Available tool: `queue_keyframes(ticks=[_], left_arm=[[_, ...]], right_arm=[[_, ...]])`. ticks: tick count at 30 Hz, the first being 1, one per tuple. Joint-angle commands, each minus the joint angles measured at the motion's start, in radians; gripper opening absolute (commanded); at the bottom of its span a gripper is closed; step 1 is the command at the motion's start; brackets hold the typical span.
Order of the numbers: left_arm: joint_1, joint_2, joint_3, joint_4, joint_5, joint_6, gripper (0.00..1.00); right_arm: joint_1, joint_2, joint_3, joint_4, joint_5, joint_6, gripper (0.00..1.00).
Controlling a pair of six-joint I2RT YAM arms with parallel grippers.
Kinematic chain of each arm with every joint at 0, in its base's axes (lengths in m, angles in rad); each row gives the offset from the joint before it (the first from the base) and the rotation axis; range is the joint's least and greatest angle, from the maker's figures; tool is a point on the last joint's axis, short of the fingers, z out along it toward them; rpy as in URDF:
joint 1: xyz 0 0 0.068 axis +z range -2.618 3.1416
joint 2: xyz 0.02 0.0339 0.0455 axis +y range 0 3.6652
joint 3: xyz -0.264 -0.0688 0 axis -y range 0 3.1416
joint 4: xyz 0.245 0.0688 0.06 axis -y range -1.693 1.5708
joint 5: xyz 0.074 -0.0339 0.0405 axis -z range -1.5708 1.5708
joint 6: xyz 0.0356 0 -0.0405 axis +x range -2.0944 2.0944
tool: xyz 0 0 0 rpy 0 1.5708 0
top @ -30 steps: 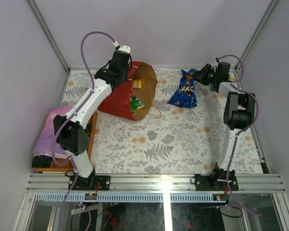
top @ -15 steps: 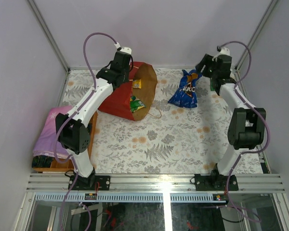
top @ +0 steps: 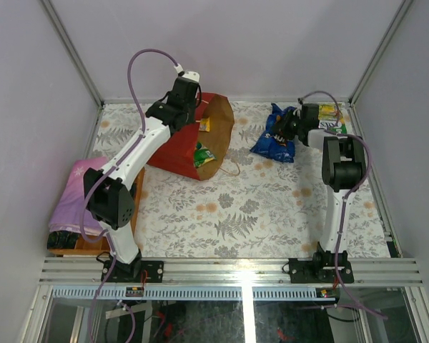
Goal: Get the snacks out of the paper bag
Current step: Place the snack at the center of the board.
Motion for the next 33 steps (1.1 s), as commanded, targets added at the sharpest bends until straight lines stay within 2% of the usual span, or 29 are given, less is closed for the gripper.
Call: queue_keyframes(ticks=[1, 10, 14, 18, 20, 23, 26, 30, 33], left_arm=[[-0.007, -0.03, 0.037, -0.007, -0.004, 0.003, 0.0], [-0.02, -0.038, 0.041, -0.016, -0.01, 0.01, 0.0], [-0.022, -0.038, 0.049, -0.021, -0.007, 0.006, 0.0], [-0.023, -0.032, 0.059, -0.03, -0.003, 0.0, 0.0], [-0.025, -0.037, 0.058, -0.03, -0.008, 0.0, 0.0], [-0.026, -0.036, 0.057, -0.03, -0.014, 0.001, 0.0], [-0.026, -0.031, 0.057, -0.033, -0.017, 0.003, 0.0], [-0.028, -0.016, 0.061, -0.036, -0.019, 0.006, 0.0], [-0.029, -0.007, 0.063, -0.041, -0.016, 0.005, 0.0]], right_arm=[[-0.029, 0.065, 0.068, -0.014, -0.102, 0.116, 0.33], [-0.102, 0.233, 0.215, -0.033, -0.233, 0.167, 0.4], [-0.146, 0.301, 0.42, -0.22, -0.268, 0.056, 0.46], [-0.153, 0.344, 0.642, -0.42, -0.31, -0.097, 0.59], [-0.152, 0.307, 0.658, -0.42, -0.36, -0.104, 0.68], [-0.14, 0.146, 0.564, -0.328, -0.399, -0.066, 0.81], [-0.107, -0.075, 0.365, -0.181, -0.338, -0.014, 0.9], [0.006, -0.342, -0.045, 0.132, -0.155, 0.134, 0.93], [0.133, -0.441, -0.263, 0.271, -0.066, 0.247, 0.93]])
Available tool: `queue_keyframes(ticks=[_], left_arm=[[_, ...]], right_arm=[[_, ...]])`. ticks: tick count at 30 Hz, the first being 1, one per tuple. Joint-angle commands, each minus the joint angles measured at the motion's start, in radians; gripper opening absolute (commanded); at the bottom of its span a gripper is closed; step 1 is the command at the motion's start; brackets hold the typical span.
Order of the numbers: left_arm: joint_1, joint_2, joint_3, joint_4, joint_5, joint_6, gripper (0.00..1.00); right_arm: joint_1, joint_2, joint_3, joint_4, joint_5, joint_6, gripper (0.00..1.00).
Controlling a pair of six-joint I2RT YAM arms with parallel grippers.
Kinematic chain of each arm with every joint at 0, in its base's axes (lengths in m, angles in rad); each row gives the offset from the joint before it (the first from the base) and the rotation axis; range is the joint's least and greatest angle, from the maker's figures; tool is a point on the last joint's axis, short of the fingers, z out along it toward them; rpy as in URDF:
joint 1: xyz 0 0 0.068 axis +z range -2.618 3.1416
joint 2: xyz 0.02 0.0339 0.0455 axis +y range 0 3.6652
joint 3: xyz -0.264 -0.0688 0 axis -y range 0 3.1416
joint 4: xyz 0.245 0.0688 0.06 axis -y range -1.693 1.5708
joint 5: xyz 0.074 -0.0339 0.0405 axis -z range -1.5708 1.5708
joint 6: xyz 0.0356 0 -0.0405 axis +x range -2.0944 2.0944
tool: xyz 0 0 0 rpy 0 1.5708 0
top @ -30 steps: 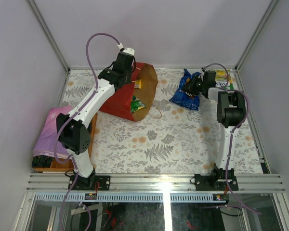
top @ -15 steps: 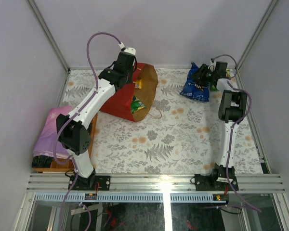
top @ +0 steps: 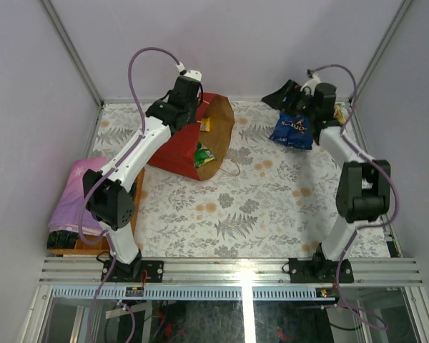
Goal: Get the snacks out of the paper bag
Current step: Place the snack at the center of the board, then take out the snack from the paper bag.
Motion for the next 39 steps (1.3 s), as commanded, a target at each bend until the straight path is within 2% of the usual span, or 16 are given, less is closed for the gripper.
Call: queue_keyframes(ticks=[1, 5, 9, 13, 21, 24, 28, 32, 36, 39], left_arm=[[-0.01, -0.001, 0.034, -0.008, -0.016, 0.005, 0.0], [-0.014, -0.003, 0.032, -0.006, -0.02, 0.004, 0.0], [-0.017, -0.001, 0.031, -0.007, -0.019, 0.002, 0.0], [-0.024, -0.003, 0.032, -0.007, -0.022, 0.002, 0.0], [-0.026, -0.002, 0.028, -0.007, -0.026, 0.003, 0.0], [-0.026, 0.003, 0.03, -0.007, -0.023, 0.002, 0.0], [-0.026, 0.007, 0.028, -0.006, -0.024, 0.003, 0.0], [-0.026, 0.008, 0.028, -0.007, -0.021, 0.003, 0.0], [-0.026, 0.003, 0.027, -0.006, -0.015, 0.002, 0.0], [-0.026, -0.003, 0.026, -0.004, -0.016, 0.003, 0.0]], right_arm=[[0.208, -0.146, -0.285, 0.367, 0.153, 0.201, 0.93], [0.351, -0.153, -0.455, 0.534, 0.28, 0.346, 0.93], [0.436, -0.11, -0.474, 0.553, 0.338, 0.414, 0.94], [0.493, -0.085, -0.475, 0.533, 0.357, 0.441, 0.99], [0.531, -0.137, -0.639, 0.599, 0.488, 0.499, 1.0], [0.531, -0.116, -0.575, 0.516, 0.456, 0.518, 1.0], [0.535, -0.064, -0.404, 0.314, 0.373, 0.568, 0.99], [0.538, -0.022, -0.283, 0.097, 0.379, 0.639, 0.98], [0.555, 0.005, -0.236, 0.018, 0.455, 0.66, 0.92], [0.569, 0.046, -0.18, -0.005, 0.456, 0.675, 0.91]])
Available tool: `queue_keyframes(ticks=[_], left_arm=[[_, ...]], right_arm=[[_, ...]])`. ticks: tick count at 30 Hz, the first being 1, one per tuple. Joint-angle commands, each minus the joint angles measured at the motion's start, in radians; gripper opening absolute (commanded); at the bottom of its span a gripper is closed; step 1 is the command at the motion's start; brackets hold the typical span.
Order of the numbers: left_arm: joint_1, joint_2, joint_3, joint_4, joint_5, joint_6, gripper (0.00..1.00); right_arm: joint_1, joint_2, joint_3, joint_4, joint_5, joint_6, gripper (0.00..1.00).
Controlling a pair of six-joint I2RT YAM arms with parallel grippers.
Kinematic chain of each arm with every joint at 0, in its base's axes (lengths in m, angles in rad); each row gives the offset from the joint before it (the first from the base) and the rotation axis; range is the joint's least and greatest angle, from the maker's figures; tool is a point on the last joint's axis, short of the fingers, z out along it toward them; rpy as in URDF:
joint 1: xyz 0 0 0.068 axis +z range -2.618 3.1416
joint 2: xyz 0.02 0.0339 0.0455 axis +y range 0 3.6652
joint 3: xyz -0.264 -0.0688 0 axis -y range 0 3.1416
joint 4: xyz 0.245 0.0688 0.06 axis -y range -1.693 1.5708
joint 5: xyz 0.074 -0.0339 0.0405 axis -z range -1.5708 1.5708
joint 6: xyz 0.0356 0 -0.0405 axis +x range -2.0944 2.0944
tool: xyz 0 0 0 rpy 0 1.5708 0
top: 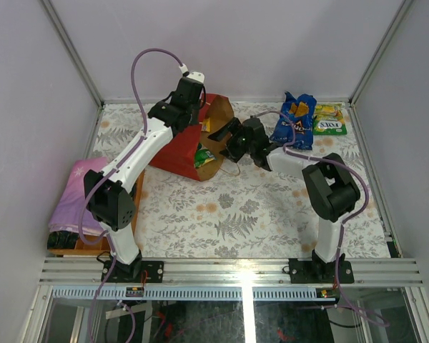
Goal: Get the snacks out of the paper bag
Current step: Take out the snack from the paper bag.
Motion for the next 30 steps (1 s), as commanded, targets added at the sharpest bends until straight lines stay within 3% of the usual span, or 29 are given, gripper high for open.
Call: queue_keyframes(ticks=[1, 18, 30], left_arm=[[-0.007, -0.005, 0.024, 0.008, -0.009, 0.003, 0.0], [-0.005, -0.023, 0.011, 0.015, -0.006, 0.01, 0.01], [-0.006, -0.029, 0.011, 0.016, -0.007, 0.009, 0.01]], right_arm=[[0.035, 0.066, 0.1, -0.118, 0.039, 0.048, 0.9], [0.078, 0.099, 0.171, -0.347, 0.169, 0.099, 0.75], [0.101, 0.214, 0.25, -0.266, 0.147, 0.12, 0.56]])
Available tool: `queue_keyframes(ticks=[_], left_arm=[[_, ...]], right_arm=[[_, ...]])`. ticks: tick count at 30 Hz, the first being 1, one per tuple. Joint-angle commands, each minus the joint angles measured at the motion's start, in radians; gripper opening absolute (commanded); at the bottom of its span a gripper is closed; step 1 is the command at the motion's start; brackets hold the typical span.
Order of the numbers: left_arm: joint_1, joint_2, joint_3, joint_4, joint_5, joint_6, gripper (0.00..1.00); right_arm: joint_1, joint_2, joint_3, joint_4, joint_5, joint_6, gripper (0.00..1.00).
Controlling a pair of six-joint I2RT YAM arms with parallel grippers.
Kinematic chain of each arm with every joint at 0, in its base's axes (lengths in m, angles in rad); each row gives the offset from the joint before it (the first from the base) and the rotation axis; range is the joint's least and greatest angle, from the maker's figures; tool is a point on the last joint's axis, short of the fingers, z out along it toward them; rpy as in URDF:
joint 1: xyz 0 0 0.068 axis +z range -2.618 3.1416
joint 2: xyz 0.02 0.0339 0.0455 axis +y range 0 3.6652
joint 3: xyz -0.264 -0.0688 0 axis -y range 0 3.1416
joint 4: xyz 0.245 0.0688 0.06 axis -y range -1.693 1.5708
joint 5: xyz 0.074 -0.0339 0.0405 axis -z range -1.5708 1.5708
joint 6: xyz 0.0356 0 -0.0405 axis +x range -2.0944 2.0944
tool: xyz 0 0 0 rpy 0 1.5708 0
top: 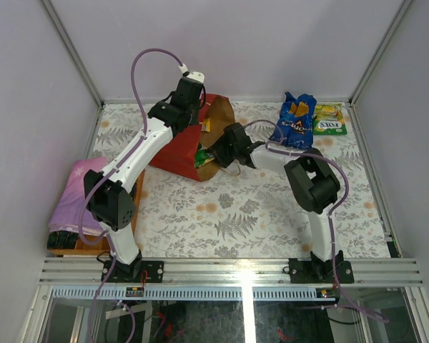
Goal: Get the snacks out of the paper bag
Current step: Take out the snack from the paper bag.
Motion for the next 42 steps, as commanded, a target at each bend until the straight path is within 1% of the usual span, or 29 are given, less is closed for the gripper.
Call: queue_keyframes(ticks=[1, 7, 9, 11, 14, 15, 18, 19, 22, 25, 28, 31, 34, 37, 39, 42], left_arm=[[-0.006, -0.028, 0.012, 0.015, -0.007, 0.009, 0.01], [-0.006, -0.031, 0.011, 0.015, -0.009, 0.01, 0.01], [-0.006, -0.034, 0.011, 0.015, -0.009, 0.009, 0.01], [-0.006, -0.036, 0.011, 0.015, -0.009, 0.01, 0.01], [-0.006, -0.037, 0.01, 0.016, -0.016, 0.013, 0.01], [-0.005, -0.038, 0.01, 0.016, -0.019, 0.014, 0.01], [-0.005, -0.041, 0.004, 0.019, -0.025, 0.017, 0.01], [-0.006, -0.042, 0.003, 0.019, -0.024, 0.017, 0.02], [-0.006, -0.041, 0.002, 0.019, -0.03, 0.02, 0.02], [-0.006, -0.041, 0.0, 0.021, -0.042, 0.024, 0.02], [-0.005, -0.05, -0.004, 0.026, -0.052, 0.027, 0.02], [-0.005, -0.054, -0.004, 0.027, -0.049, 0.025, 0.02], [-0.005, -0.054, -0.004, 0.029, -0.047, 0.024, 0.02], [-0.006, -0.051, -0.004, 0.027, -0.047, 0.021, 0.02], [-0.006, -0.051, -0.002, 0.027, -0.039, 0.019, 0.02], [-0.005, -0.05, -0.002, 0.027, -0.038, 0.019, 0.02]], right_arm=[[0.025, 0.053, 0.08, 0.019, 0.021, 0.018, 0.54], [0.038, 0.099, 0.134, -0.022, 0.027, 0.019, 0.5], [0.04, 0.111, 0.136, -0.027, 0.026, 0.02, 0.45], [0.04, 0.116, 0.134, -0.024, 0.027, 0.02, 0.34], [0.04, 0.094, 0.128, -0.022, 0.052, -0.019, 0.06], [0.04, 0.074, 0.121, -0.022, 0.071, -0.042, 0.01], [0.04, -0.024, 0.065, 0.015, 0.139, -0.121, 0.0], [0.04, -0.062, 0.044, 0.051, 0.147, -0.186, 0.0], [0.039, -0.175, -0.006, 0.13, 0.107, -0.372, 0.0], [0.035, -0.29, -0.061, 0.15, 0.067, -0.555, 0.0], [0.023, -0.4, -0.105, 0.109, 0.046, -0.746, 0.0], [0.005, -0.481, -0.09, -0.009, 0.034, -0.951, 0.0], [-0.015, -0.517, -0.046, -0.134, 0.085, -1.139, 0.0], [-0.05, -0.512, 0.021, -0.218, 0.159, -1.28, 0.0], [-0.087, -0.481, 0.079, -0.248, 0.194, -1.334, 0.0], [-0.147, -0.405, 0.186, -0.266, 0.23, -1.344, 0.0]])
